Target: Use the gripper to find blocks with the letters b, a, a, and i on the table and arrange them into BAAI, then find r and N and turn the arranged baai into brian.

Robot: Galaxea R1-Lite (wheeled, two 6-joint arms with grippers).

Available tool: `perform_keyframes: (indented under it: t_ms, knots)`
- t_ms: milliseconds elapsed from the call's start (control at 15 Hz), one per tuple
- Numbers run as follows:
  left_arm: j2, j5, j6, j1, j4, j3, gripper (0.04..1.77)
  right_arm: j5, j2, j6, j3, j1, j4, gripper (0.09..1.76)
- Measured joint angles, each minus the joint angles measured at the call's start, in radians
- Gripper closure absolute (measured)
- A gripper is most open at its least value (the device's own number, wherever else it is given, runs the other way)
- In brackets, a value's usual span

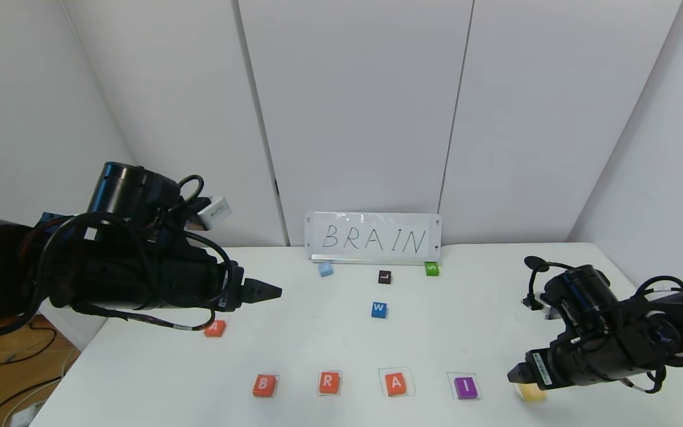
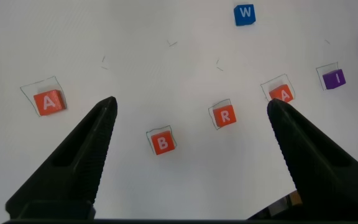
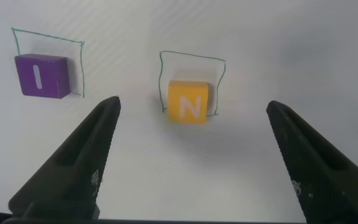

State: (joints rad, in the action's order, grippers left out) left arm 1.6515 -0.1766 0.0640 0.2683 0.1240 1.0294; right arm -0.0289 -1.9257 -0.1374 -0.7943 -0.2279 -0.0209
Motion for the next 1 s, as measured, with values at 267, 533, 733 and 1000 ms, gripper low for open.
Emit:
perform_keyframes:
  t_ms: [267, 533, 733, 1000]
  knots:
    - [-0.006, -0.001, 0.000, -0.001, 0.000, 0.000, 0.09, 0.000, 0.070, -0.001, -0.025, -0.006, -0.069, 0.15]
    - [-0.026, -0.001, -0.001, -0.001, 0.002, 0.000, 0.09, 0.000, 0.151, -0.002, -0.037, -0.014, -0.132, 0.15]
    - [-0.069, -0.001, -0.013, -0.001, 0.002, 0.000, 0.09, -0.001, 0.224, -0.004, -0.055, -0.016, -0.207, 0.15]
    - [-0.139, 0.000, -0.011, 0.000, 0.022, 0.003, 0.09, -0.006, 0.323, -0.004, -0.104, -0.008, -0.303, 0.15]
